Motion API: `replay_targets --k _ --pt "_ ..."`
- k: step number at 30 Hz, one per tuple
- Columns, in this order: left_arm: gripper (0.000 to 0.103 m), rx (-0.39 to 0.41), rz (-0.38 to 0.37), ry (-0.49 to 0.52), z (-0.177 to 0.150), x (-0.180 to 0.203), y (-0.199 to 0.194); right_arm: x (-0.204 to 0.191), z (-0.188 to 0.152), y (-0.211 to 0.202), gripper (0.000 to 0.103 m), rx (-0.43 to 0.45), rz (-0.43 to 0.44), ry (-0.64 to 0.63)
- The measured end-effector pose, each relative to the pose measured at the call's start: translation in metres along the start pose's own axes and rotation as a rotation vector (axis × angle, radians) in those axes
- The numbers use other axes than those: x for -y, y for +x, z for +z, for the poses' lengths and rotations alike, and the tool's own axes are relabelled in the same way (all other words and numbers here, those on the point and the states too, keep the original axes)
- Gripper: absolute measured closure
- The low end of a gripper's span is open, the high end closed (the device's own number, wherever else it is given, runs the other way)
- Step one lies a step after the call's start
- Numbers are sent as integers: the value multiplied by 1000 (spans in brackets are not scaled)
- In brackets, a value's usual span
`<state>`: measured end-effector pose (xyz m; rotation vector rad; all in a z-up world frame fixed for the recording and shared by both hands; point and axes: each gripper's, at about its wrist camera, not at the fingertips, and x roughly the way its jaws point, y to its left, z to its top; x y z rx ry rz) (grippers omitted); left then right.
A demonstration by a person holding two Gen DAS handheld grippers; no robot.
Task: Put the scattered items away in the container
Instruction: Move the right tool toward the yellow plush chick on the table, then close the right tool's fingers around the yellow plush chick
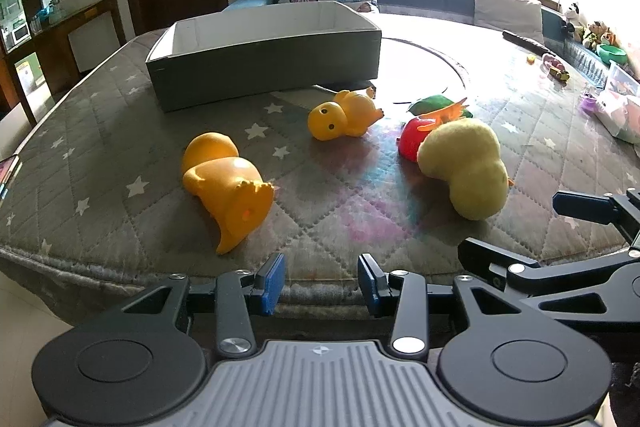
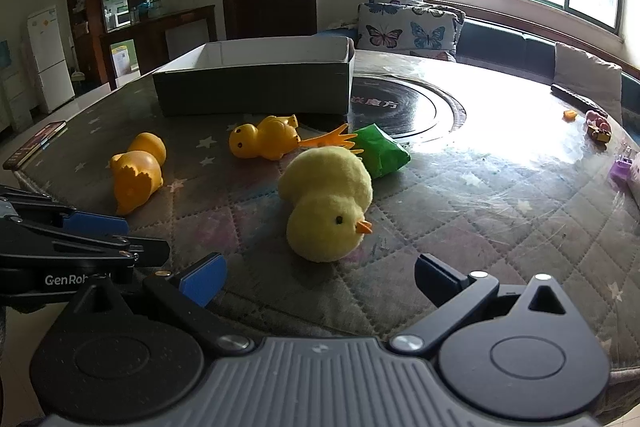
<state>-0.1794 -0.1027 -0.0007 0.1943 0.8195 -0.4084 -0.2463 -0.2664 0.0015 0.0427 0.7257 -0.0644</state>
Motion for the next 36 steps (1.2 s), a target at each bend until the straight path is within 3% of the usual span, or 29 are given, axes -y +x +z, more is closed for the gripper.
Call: replay_targets --k 36 --pt "60 -68 -50 1 35 -8 40 23 24 37 5 -45 35 45"
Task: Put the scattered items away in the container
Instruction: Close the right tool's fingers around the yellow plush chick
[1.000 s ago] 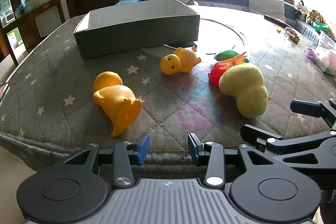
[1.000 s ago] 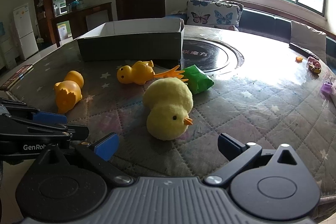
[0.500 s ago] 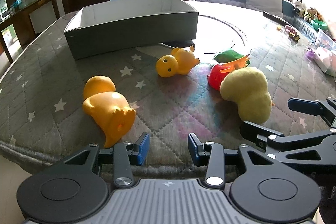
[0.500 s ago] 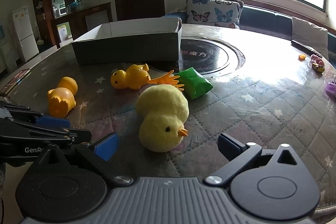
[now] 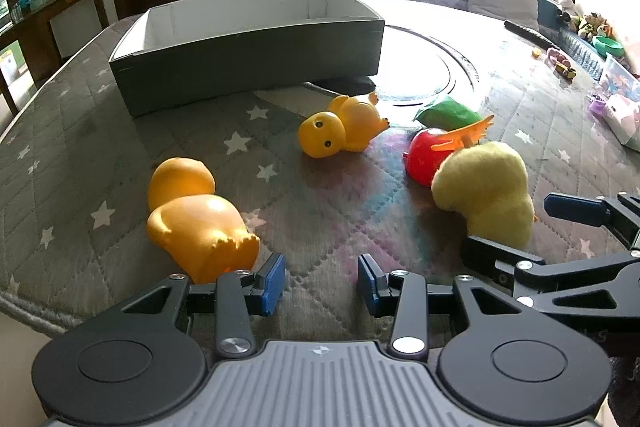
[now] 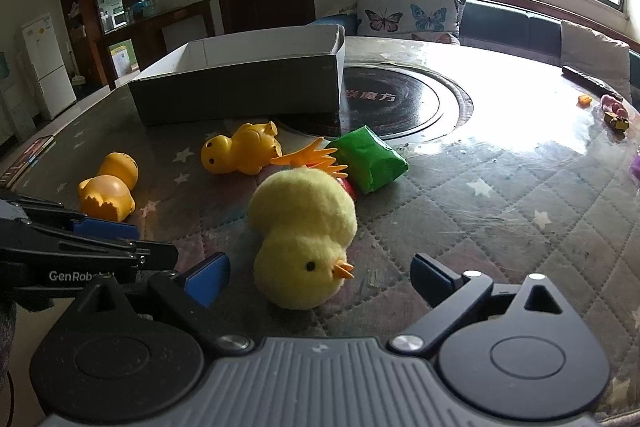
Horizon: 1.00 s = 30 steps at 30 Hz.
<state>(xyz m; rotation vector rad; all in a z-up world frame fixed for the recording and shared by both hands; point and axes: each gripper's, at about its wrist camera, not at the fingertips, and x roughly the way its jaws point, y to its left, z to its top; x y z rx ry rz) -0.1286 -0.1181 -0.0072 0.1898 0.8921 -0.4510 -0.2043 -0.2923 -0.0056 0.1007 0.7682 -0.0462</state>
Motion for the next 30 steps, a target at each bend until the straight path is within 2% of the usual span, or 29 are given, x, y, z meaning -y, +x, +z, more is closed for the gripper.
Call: replay_targets --k 10,18,24,30 --pt "60 -5 -40 -15 10 -8 4 7 3 6 4 -13 13 5" --pt "60 58 -133 -6 25 -8 -8 6 4 9 6 -10 38 -4" --pt "60 78 -247 -2 38 -1 -12 6 7 13 14 -2 63 0" --pt "60 82 -338 23 53 13 -10 8 11 13 30 3 95 9"
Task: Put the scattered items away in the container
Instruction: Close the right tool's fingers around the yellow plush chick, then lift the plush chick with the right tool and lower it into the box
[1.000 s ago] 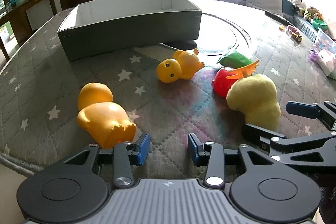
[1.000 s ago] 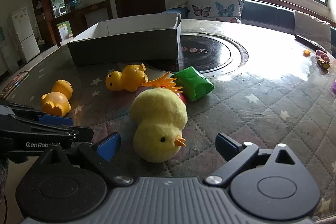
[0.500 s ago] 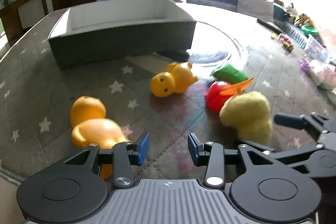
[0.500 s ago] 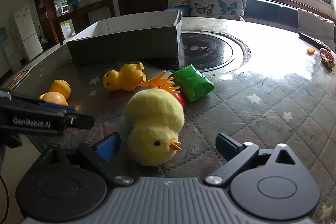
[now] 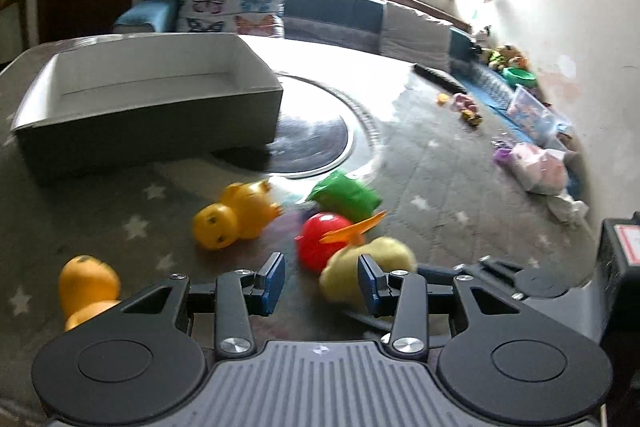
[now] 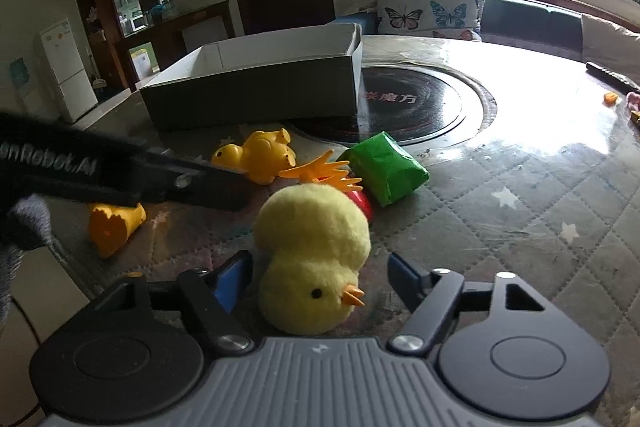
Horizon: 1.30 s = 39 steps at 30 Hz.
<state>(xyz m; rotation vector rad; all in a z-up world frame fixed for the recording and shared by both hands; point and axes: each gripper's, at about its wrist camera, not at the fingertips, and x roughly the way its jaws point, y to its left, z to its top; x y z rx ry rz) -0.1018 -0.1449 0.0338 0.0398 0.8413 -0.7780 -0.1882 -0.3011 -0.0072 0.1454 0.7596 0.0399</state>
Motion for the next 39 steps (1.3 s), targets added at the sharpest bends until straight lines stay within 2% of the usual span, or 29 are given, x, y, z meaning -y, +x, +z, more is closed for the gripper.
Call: replay_targets --k 2,5,11,15,25,33,39 --pt "60 -15 -15 2 5 2 7 0 0 1 39 1 5 1" --pt "60 -53 -27 -18 10 2 19 1 1 2 47 1 15 11" --pt "60 -86 -108 -100 17 -10 32 6 1 4 52 -1 24 19" --pt "60 -106 -169 -156 20 -19 34 10 2 4 54 3 38 28" --pt "59 -135 -234 -211 17 -28 42 20 2 -1 52 6 82 79" --pt "60 -121 -271 -251 16 -36 43 17 3 -2 55 15 77 60" --pt "60 -65 -272 -247 23 -39 28 11 15 -8 55 48 88 20"
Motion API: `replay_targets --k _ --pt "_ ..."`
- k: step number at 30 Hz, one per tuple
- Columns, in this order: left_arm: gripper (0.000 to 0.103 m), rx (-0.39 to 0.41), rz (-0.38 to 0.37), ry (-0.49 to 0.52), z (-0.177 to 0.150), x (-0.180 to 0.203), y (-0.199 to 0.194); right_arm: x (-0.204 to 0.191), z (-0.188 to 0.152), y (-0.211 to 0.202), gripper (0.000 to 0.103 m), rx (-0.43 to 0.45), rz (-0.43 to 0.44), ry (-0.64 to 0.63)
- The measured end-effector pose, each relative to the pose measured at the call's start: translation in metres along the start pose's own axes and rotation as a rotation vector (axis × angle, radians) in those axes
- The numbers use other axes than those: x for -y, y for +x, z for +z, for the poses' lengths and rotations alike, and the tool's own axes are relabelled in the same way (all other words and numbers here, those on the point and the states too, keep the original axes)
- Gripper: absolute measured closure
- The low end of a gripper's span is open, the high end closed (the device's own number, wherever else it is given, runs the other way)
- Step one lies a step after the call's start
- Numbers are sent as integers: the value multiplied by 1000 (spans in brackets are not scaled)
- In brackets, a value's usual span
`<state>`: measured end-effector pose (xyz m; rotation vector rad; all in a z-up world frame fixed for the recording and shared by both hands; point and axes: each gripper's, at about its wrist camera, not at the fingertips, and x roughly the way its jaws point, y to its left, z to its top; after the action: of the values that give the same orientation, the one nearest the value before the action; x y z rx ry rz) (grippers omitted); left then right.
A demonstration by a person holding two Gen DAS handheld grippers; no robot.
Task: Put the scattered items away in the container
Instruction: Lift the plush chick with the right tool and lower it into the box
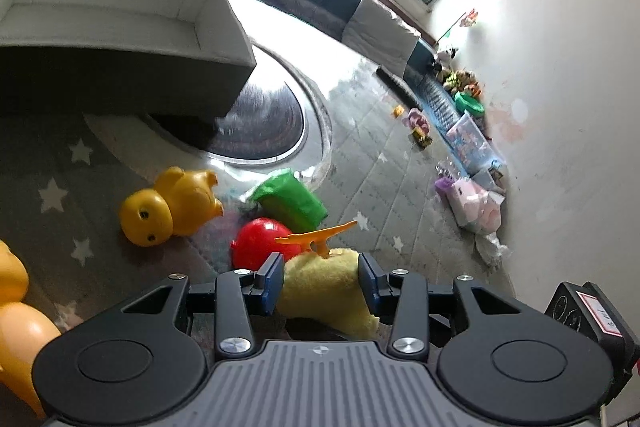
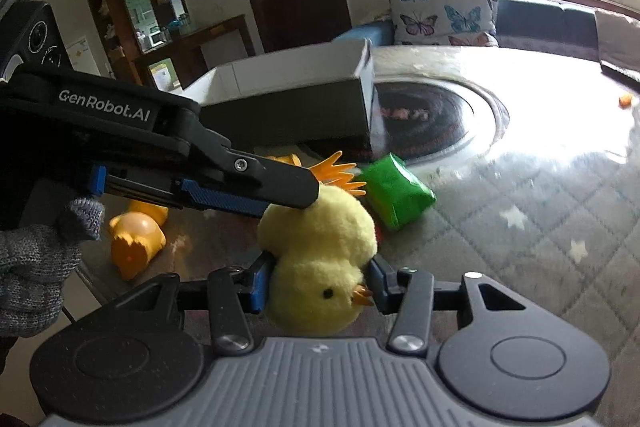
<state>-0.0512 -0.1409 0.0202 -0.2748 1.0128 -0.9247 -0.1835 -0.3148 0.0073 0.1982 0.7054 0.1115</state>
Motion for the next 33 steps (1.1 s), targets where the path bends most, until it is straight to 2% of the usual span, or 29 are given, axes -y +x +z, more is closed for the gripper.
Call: replay_targets --k 8,16,26,33 --pt "60 139 24 19 37 0 -25 -11 49 11 55 69 28 -104" --pt "60 255 72 9 92 -12 -28 -22 116 49 55 119 38 -185" --pt "60 283 115 -38 149 -53 -5 -27 166 117 55 95 26 -217" --pt "60 258 149 -86 168 -85 14 -26 178 165 55 32 27 -214"
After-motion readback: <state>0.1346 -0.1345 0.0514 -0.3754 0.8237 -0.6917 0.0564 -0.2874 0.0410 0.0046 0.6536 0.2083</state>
